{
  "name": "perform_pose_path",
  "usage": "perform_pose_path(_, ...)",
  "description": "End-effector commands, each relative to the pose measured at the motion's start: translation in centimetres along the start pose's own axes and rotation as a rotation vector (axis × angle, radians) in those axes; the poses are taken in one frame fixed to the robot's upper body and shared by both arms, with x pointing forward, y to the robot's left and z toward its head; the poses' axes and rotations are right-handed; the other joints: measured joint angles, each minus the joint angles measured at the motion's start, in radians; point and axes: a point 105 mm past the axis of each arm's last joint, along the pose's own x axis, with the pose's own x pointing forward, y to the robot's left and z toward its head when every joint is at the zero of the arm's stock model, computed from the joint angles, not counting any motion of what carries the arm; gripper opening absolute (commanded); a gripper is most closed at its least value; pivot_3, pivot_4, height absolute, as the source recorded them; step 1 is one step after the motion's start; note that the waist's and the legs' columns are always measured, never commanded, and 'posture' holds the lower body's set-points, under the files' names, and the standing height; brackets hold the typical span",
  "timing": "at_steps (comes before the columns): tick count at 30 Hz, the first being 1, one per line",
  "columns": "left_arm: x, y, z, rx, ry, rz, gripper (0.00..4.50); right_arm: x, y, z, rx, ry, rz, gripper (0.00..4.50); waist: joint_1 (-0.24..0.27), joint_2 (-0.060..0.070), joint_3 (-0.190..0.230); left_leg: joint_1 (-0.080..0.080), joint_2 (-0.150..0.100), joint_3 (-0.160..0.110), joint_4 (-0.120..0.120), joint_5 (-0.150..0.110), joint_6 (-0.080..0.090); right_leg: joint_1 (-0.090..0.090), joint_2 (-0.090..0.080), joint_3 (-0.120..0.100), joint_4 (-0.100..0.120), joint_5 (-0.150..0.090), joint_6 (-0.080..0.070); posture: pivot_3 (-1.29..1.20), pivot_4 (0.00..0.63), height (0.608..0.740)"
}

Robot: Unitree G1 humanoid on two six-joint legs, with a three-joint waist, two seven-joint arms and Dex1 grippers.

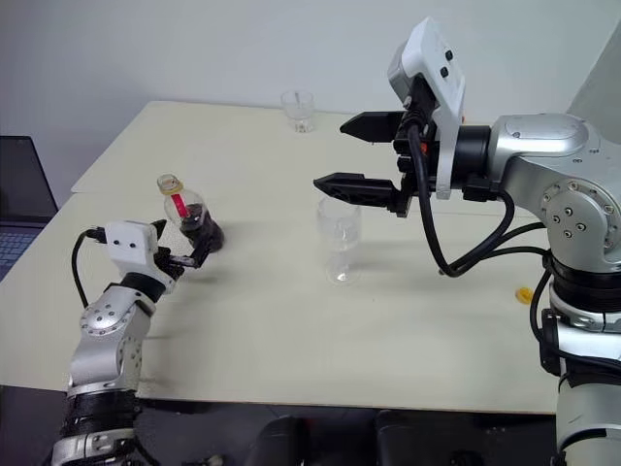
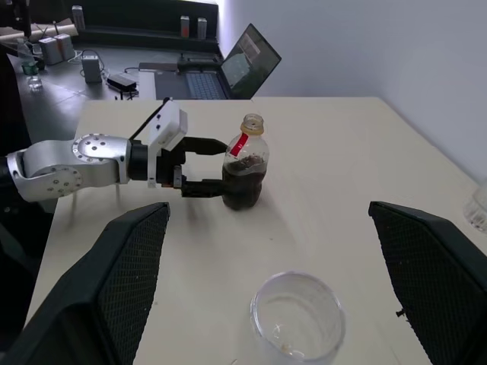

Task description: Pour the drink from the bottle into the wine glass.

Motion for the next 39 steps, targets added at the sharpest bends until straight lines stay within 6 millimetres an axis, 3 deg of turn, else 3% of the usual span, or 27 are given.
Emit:
perform_pose_path(1,0.7,-0.3,1.0,0.018,-0.053,-0.007,4.50,-0.3,0.4,1.1,-0.050,-0.018,0.006,4.48,0.000,0.000,0.000,0.000,0.000,0.000,0.000,0.000,0.000,0.000,0.000,0.000,0.000,0.000,0.000,0.00,0.150,0.740)
perform_pose_path(19,3.7,-0.3,-0.2,0.020,-0.038,0.010,4.50,-0.4,1.5,-0.2,-0.042,0.041,-0.003,4.48,0.000,0.000,0.000,0.000,0.000,0.000,0.000,0.000,0.000,0.000,0.000,-0.002,0.000,0.000,0.000,0.00,0.150,0.740)
perform_pose_path(22,4.2,-0.5,-0.1,0.029,-0.043,0.006,3.87,-0.4,1.4,-0.3,-0.045,0.046,-0.019,4.50,0.000,0.000,0.000,0.000,0.000,0.000,0.000,0.000,0.000,0.000,0.000,-0.002,0.000,0.000,0.000,0.00,0.150,0.740)
perform_pose_path(30,4.9,-1.0,0.6,0.034,-0.061,-0.018,1.46,-1.3,0.7,-0.5,-0.024,0.047,-0.093,4.50,0.000,0.000,0.000,0.000,0.000,0.000,0.000,0.000,0.000,0.000,0.000,-0.002,0.000,0.000,0.000,0.00,0.150,0.740)
perform_pose_path(35,6.4,-1.5,3.4,0.104,-0.110,-0.095,1.03,-2.8,-0.1,-1.2,0.012,0.027,-0.188,4.50,0.004,-0.001,0.001,-0.001,0.000,0.000,0.001,0.000,0.000,0.001,0.000,-0.004,0.000,0.000,0.000,0.00,0.150,0.740)
perform_pose_path(39,8.2,-2.7,7.8,0.202,-0.195,-0.189,0.95,-4.9,-0.3,-3.7,0.038,0.050,-0.297,4.50,0.012,-0.004,0.002,-0.004,-0.001,0.000,0.001,0.000,0.000,0.001,0.000,-0.008,-0.001,0.000,0.000,0.00,0.150,0.740)
